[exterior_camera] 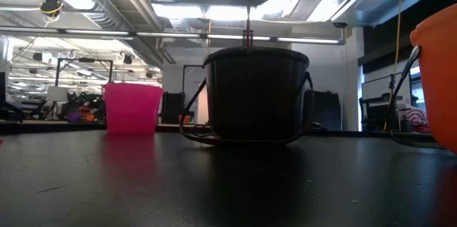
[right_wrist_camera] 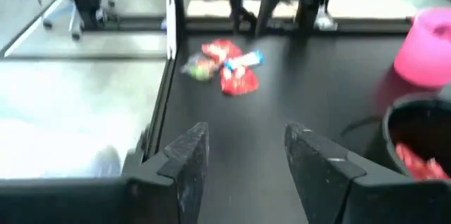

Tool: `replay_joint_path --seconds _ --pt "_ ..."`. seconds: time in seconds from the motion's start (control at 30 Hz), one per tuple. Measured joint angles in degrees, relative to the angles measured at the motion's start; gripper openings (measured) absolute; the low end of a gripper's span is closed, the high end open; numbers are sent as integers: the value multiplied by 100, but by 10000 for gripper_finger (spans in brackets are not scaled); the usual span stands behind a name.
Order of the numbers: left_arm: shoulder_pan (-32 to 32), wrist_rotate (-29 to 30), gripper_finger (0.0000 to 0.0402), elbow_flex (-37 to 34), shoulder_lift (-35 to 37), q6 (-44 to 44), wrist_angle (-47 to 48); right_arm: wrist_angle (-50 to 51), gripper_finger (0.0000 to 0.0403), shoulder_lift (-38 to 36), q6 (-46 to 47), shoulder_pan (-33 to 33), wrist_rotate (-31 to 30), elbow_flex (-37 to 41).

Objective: Organize candy in baskets
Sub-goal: Put the red candy into the black bucket

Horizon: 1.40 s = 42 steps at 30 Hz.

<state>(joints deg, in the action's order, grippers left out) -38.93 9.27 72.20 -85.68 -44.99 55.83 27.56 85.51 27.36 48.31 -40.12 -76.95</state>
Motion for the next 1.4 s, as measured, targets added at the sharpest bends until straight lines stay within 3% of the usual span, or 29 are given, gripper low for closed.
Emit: replay_joint_path --seconds 0.3,0.8,1.23,1.4 --pt "-381 -334 158 -4 -983 -413 -99 -1343 184 483 -1117 0 -297 0" --pt "-195 -697 158 -4 -2083 -566 -213 -1402 184 711 -1184 0 -290 0" --pt "-93 -401 158 -4 -2545 -219 -82 -1413 184 709 -1190 0 -293 0" --pt "-93 -425 127 1 -2574 100 -127 -1409 184 709 -1190 0 -293 0"
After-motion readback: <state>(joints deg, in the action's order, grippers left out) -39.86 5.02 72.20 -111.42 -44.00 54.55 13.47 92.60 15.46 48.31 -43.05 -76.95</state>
